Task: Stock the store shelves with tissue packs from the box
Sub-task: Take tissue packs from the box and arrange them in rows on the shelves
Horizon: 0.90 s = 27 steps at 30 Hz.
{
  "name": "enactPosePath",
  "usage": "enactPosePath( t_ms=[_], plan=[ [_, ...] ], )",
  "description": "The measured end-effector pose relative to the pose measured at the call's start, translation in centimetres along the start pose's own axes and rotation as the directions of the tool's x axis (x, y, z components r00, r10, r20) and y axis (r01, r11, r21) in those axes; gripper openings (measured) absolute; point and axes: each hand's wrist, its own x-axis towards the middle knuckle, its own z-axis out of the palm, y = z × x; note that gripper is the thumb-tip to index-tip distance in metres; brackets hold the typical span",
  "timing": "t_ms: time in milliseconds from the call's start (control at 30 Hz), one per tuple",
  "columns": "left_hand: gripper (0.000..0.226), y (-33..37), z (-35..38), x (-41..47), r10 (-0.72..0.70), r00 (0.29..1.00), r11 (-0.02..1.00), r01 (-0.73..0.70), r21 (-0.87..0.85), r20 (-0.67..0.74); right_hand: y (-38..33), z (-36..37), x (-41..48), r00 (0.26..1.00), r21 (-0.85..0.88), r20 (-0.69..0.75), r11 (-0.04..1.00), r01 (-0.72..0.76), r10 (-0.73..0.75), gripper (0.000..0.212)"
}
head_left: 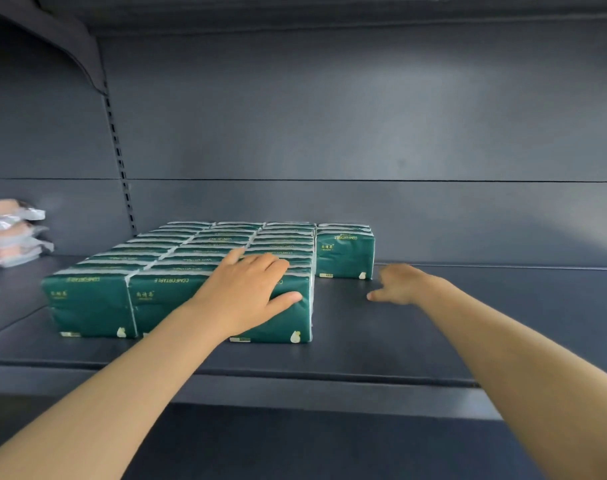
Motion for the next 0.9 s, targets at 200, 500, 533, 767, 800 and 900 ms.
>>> enactPosePath(
  t_ms=[200,500,533,767,800,900],
  plan=[
    [0.062,0.5,-5.2,-1.2,-0.107,0.993,0.993,0.105,0.044,0.052,-0.6,-4.2,-5.2,0.999,-0.204,-0.022,0.978,0.044,-0.049,0.044],
    [0.044,0.9,-14.5,-4.4,-0.262,0.965,0.953,0.26,0.158,-0.009,-2.9,-9.6,-13.4,0.943,-0.321,-0.304,0.947,0.028,-0.132,0.03],
    [0.045,1.1,-15.5,-5.0,-0.265,0.964,0.948,0.265,0.179,-0.024,-3.2,-9.9,-14.7,0.935,-0.323,-0.324,0.946,0.032,-0.142,0.03],
    [0.044,3.1,-20.7,-11.8,-0.296,0.948,0.942,0.31,0.132,-0.114,-5.6,-11.6,-24.5,0.89,-0.207,-0.436,0.977,0.049,-0.136,0.042],
    [0.043,3.6,-21.3,-13.2,-0.293,0.946,0.943,0.31,0.12,-0.135,-6.0,-11.7,-26.1,0.887,-0.198,-0.445,0.979,0.037,-0.124,0.043],
    [0.043,4.7,-23.0,-17.0,-0.279,0.942,0.948,0.302,0.106,-0.185,-7.1,-11.1,-30.7,0.891,-0.171,-0.447,0.985,0.009,-0.085,0.046]
  ],
)
